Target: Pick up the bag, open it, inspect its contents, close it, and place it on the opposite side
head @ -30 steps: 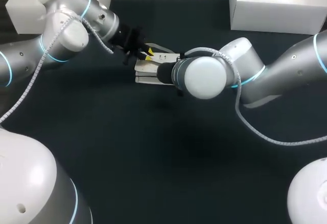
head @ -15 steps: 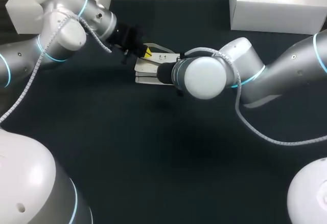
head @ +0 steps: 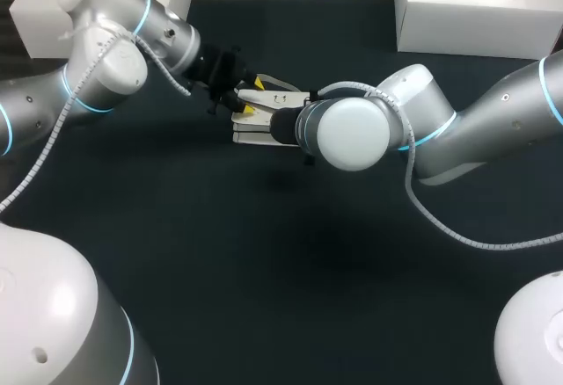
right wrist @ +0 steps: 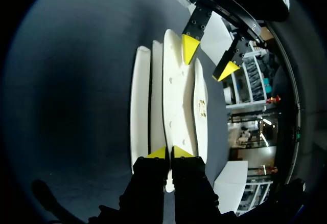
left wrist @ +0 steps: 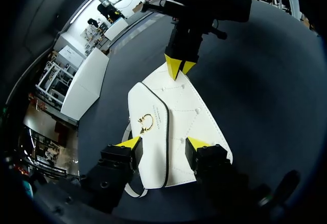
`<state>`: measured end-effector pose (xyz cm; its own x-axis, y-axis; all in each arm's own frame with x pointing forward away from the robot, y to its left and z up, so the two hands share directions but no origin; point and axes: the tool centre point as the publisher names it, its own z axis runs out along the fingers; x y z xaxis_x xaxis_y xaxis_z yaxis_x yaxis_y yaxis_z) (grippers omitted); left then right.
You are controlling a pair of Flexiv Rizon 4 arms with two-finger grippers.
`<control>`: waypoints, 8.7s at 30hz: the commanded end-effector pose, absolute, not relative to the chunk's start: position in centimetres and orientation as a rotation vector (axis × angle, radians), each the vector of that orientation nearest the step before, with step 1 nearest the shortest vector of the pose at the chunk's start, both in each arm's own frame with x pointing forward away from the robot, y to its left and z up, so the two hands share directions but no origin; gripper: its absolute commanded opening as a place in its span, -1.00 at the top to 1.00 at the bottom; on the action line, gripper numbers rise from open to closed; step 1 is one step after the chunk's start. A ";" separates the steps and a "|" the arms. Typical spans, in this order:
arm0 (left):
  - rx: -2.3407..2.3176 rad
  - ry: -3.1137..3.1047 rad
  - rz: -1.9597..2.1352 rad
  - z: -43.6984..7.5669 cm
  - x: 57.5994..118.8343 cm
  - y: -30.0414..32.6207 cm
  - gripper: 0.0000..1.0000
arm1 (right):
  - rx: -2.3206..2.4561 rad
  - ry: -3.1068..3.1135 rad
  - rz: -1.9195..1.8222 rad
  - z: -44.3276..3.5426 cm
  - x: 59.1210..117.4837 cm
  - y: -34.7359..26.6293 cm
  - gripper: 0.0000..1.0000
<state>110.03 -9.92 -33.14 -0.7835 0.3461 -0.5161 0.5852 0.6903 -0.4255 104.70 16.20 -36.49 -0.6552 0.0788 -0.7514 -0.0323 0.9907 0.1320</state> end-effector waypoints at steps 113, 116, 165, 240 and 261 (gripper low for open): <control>0.364 2.719 -0.849 -31.8 113.7 -10.7 -0.49 | 0.034 2.275 0.168 -36.7 104.7 16.3 1.00; 0.349 2.698 -0.875 -31.9 113.5 -10.5 -0.48 | 0.034 2.275 0.168 -36.7 104.7 16.3 1.00; 0.209 2.693 -0.915 -35.0 116.8 -11.5 0.49 | 0.034 2.275 0.168 -36.7 104.7 16.3 1.00; 0.077 2.853 -0.968 -23.7 110.9 -9.9 1.00 | 0.058 2.383 0.091 -25.8 107.9 18.1 1.00; 0.077 2.762 -0.965 -21.8 109.7 -9.5 1.00 | 0.044 2.454 0.073 -27.4 110.3 18.5 1.00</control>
<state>110.23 -9.56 -21.98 -0.9789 -0.0102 -0.2039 0.1188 0.7838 -0.6096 109.92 18.11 -27.39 -0.7700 0.0511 -0.6360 0.0080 0.9975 0.0705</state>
